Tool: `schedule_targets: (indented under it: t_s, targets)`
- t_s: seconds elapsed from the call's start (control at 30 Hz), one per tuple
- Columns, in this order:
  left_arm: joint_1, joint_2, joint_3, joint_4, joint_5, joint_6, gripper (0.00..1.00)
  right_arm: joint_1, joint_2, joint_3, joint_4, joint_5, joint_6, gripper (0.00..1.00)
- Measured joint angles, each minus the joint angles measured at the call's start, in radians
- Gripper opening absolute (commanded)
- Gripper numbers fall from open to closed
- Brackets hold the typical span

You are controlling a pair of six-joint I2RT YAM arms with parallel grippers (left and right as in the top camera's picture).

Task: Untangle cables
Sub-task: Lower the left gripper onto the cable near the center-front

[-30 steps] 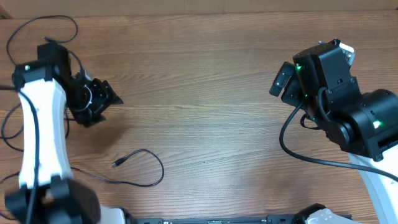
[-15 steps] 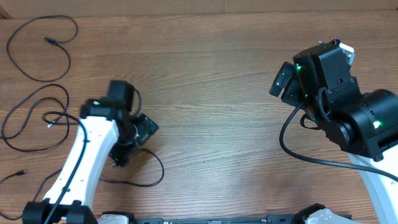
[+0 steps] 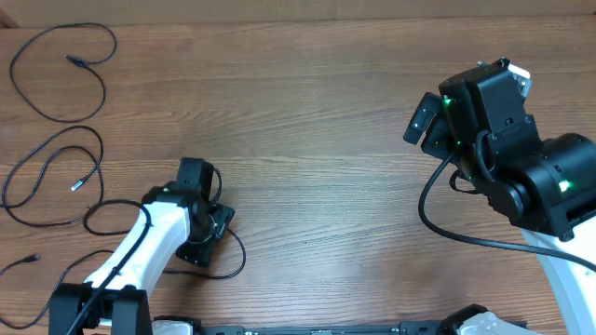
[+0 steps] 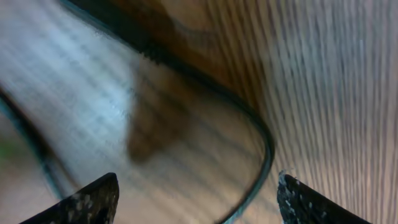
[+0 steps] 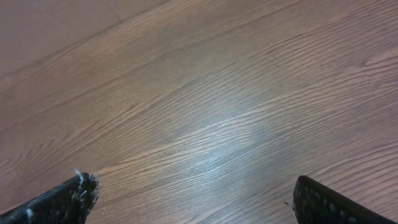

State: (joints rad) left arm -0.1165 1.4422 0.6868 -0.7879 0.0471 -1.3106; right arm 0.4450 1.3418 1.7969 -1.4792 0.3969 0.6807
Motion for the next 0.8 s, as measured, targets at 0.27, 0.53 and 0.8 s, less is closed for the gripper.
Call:
schedule_targets:
  t_s: [0.27, 0.53, 0.8]
  targets:
    - [0.0, -0.011, -0.047, 0.129, -0.021, -0.048, 0.73, 0.0, 0.0, 0.0, 0.0, 0.0, 0.0, 1.0]
    - [0.0, -0.011, -0.049, 0.189, -0.059, -0.052, 0.42, 0.0, 0.0, 0.0, 0.001, 0.0, 0.0, 1.0]
    - [-0.002, 0.012, -0.045, 0.185, -0.129, -0.052, 0.36, 0.0, 0.0, 0.0, 0.0, 0.0, 0.0, 1.0]
